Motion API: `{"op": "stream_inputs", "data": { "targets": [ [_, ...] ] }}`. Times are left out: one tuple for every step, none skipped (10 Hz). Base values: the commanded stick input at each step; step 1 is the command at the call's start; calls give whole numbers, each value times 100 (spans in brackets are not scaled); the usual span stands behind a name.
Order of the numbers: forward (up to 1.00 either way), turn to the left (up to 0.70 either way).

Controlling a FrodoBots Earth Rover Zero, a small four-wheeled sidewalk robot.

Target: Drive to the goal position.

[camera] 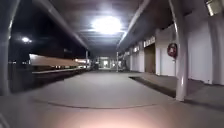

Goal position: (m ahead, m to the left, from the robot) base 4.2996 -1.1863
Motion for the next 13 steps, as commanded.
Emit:
{"op": "stream_inputs", "data": {
  "targets": [
    [100, 0],
    [100, 0],
    [100, 0],
    [100, 0],
    [100, 0],
    [100, 0],
    [100, 0],
    [100, 0],
    [100, 0],
    [100, 0],
    [100, 0],
    [100, 0],
    [100, 0]
  ]
}}
